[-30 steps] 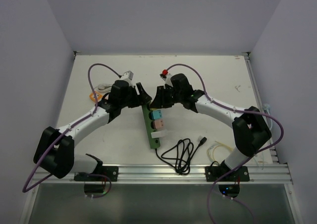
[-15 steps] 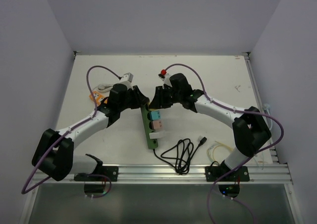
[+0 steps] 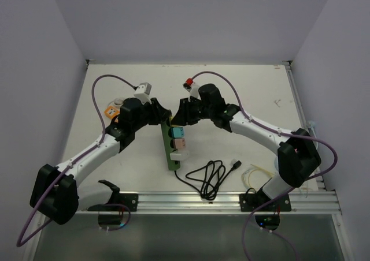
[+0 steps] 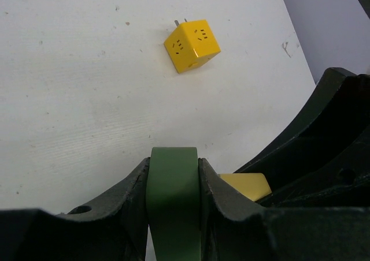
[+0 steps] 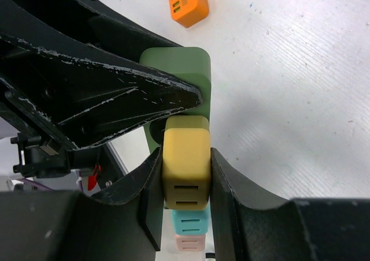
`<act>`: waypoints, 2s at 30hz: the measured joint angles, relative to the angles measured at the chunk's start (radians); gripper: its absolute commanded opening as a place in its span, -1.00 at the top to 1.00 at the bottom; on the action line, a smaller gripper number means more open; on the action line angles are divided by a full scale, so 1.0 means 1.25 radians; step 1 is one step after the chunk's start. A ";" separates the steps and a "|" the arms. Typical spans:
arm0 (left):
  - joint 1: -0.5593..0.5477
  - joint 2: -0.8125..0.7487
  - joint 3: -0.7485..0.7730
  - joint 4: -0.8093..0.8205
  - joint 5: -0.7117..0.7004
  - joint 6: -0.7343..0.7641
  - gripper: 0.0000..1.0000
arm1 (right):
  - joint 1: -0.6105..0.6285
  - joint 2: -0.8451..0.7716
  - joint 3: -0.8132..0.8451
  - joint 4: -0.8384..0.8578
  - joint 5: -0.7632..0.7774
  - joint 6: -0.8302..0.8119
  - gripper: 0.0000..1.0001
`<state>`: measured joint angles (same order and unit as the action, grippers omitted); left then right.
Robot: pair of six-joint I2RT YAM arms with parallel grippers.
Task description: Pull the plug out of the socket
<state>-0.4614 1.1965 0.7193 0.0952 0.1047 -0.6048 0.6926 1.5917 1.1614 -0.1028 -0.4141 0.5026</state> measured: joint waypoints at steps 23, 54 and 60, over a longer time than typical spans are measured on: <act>0.035 -0.015 0.015 -0.021 0.026 0.015 1.00 | 0.060 0.018 0.105 -0.113 0.128 -0.045 1.00; 0.132 0.029 0.043 -0.240 -0.203 0.039 1.00 | -0.088 -0.072 0.217 -0.270 0.074 -0.044 1.00; 0.132 0.013 0.044 -0.249 -0.191 0.040 1.00 | -0.297 -0.104 0.079 -0.228 0.072 0.000 1.00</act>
<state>-0.2970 1.2125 0.7746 -0.2165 -0.1345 -0.5545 0.3218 1.4616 1.2606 -0.3874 -0.3237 0.5030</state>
